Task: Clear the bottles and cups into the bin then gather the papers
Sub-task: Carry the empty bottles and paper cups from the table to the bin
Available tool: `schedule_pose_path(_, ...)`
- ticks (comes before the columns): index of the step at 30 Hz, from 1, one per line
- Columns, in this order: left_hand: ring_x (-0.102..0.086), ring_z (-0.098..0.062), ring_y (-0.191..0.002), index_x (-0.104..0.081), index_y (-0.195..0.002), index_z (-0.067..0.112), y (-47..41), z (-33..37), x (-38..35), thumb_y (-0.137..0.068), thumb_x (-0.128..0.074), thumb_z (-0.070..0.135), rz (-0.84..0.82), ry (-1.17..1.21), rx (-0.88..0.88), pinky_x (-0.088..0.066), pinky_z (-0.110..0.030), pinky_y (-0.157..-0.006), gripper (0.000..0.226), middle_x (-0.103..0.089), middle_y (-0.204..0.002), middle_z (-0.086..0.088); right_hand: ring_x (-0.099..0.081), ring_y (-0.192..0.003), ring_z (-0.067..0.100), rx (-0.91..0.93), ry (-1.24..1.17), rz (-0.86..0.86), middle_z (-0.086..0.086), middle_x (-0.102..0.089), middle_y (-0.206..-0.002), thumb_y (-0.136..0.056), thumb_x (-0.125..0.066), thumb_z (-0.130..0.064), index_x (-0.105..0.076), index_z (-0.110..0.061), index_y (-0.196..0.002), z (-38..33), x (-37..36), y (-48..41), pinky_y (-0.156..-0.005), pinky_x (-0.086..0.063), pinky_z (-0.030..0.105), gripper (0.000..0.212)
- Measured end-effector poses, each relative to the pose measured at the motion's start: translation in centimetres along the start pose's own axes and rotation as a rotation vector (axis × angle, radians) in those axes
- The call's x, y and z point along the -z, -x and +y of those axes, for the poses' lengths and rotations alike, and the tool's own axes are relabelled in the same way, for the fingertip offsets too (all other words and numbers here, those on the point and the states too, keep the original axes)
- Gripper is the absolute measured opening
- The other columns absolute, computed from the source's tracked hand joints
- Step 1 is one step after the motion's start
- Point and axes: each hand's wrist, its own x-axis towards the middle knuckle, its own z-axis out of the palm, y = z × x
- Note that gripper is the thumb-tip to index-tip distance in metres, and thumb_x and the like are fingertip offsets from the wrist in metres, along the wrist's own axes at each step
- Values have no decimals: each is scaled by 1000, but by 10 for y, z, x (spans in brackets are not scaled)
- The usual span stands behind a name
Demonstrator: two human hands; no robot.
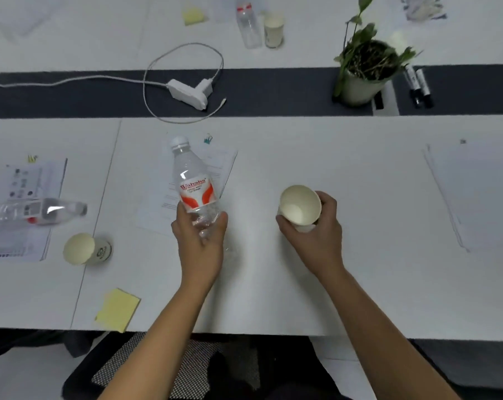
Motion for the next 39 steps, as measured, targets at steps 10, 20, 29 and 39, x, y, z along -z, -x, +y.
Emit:
schedule_pose_path(10,-56,-26,-114,-38,-143,26,103,14,135,-76,-64,54,-128,186,-427,-50,-38,-96,78,-43,-112,32,-57,-104,-6,129,-182,292,-28,-60,-112,-71,-87,-39,-46,-46,-124,-50,34,199,-81,-45,13,67)
schedule_pose_path(20,-64,-21,-103,-43,-136,23,235,38,85,-74,-67,54,-632,262,-472,-55,-20,-69,73,-52,-129,-12,-60,-104,-5,-4,-204,881,-33,-62,-108,-70,-87,-33,-53,-41,-123,16,155,427,-82,-45,15,64)
schedule_pose_path(29,-64,-14,-111,-47,-131,39,429,50,-59,-70,-71,58,-1057,154,-602,-54,-47,-96,68,-55,-131,-6,-59,-100,-8,-213,-282,1300,-35,-60,-111,-70,-87,-33,-55,-38,-125,153,270,548,-78,-45,15,64)
schedule_pose_path(39,-59,-11,-116,-44,-129,53,602,101,-225,-74,-68,56,-1123,109,-753,-48,-44,-102,60,-53,-131,1,-57,-98,-11,-250,-276,1310,-41,-57,-110,-73,-85,-37,-49,-48,-124,252,492,568,-73,-45,8,64)
